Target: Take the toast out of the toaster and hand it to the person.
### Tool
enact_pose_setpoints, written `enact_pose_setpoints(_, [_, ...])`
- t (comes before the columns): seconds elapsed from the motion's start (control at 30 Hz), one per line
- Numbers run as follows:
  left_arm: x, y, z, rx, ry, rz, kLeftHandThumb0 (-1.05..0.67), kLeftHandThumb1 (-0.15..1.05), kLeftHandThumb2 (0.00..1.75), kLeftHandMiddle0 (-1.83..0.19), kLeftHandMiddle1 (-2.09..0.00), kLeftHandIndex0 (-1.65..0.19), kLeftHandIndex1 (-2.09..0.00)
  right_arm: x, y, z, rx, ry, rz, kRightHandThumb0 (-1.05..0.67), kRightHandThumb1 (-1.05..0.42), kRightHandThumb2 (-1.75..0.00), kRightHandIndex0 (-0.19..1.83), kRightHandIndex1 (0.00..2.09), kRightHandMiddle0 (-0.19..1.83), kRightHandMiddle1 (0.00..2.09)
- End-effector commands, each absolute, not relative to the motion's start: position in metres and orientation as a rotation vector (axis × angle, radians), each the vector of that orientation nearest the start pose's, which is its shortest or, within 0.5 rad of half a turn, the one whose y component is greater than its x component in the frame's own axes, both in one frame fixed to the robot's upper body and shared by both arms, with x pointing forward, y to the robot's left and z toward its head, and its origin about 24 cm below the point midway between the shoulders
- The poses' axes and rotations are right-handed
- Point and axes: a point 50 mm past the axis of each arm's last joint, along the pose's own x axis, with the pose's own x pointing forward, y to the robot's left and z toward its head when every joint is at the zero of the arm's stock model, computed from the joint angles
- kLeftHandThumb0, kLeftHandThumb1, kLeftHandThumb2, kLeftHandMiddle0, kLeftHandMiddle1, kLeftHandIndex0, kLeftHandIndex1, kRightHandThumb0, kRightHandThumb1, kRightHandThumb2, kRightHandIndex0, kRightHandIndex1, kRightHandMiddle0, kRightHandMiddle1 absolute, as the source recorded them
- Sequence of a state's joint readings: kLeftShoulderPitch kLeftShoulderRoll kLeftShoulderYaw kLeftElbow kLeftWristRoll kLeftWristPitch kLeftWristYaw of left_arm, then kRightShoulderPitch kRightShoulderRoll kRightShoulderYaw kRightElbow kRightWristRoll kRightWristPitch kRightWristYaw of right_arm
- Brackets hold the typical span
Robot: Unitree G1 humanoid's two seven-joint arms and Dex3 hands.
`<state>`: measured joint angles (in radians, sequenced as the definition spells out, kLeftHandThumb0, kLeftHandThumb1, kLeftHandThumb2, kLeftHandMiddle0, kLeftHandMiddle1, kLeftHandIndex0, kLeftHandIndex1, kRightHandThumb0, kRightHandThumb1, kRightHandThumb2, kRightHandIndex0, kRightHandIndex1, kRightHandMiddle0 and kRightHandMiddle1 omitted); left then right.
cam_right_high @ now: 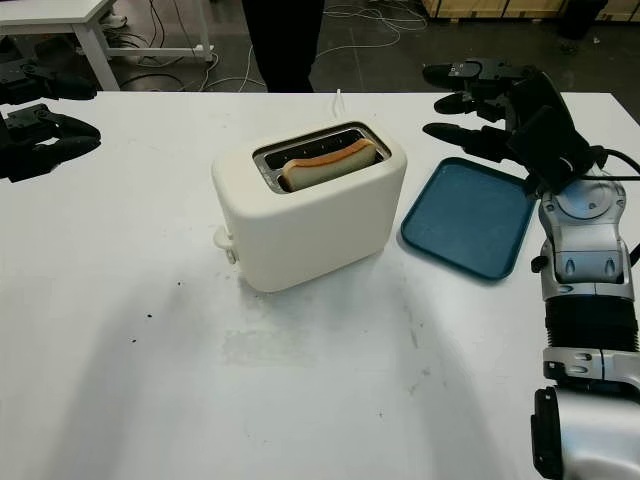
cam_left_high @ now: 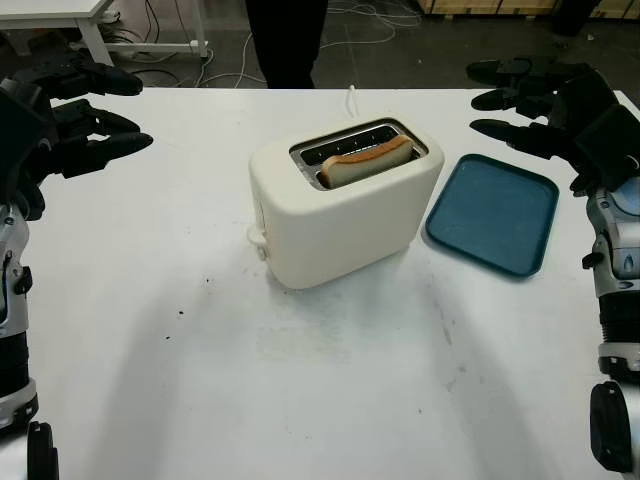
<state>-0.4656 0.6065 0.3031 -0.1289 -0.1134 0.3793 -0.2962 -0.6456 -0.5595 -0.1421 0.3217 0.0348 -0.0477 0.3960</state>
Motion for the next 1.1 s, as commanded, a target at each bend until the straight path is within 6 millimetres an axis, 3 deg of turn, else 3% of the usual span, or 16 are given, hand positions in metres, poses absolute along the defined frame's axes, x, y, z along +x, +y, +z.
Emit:
enact_pose_setpoints(0.0, [0.297,0.270,0.229,0.431,-0.252,0.001,-1.00,0.60,0.00,-0.64,-0.91,-0.62,-0.75,0.343,-0.244,0.206,-0.488,-0.321,0.192,-0.69,-0.76,0.00,0.41,0.81,0.77,0.00])
enact_pose_setpoints(0.3, [0.302,0.269,0.234,0.430,-0.244,0.003,-1.03,0.61,0.00,-0.65,-0.92,-0.63,-0.75,0.344,-0.242,0.204,-0.501,-0.320,0.213,-0.69,-0.77,0.00,0.40,0.85,0.78,0.01])
enact_pose_setpoints(0.53, [0.307,0.262,0.232,0.538,-0.243,-0.022,-1.05,0.69,0.01,-0.72,-0.85,-0.69,-0.72,0.342,-0.241,0.203,-0.485,-0.311,0.236,-0.68,-0.76,0.00,0.36,0.86,0.76,0.00])
enact_pose_setpoints(0.83, [0.293,0.251,0.224,0.575,-0.217,-0.067,-1.05,0.65,0.00,-0.65,-0.86,-0.63,-0.70,0.326,-0.237,0.190,-0.517,-0.304,0.202,-0.71,-0.78,0.00,0.35,0.85,0.73,0.00])
enact_pose_setpoints(1.07, [0.282,0.247,0.218,0.504,-0.192,-0.073,-1.04,0.63,0.00,-0.57,-0.93,-0.57,-0.74,0.316,-0.235,0.175,-0.473,-0.248,0.206,-0.67,-0.79,-0.01,0.27,0.84,0.66,0.00])
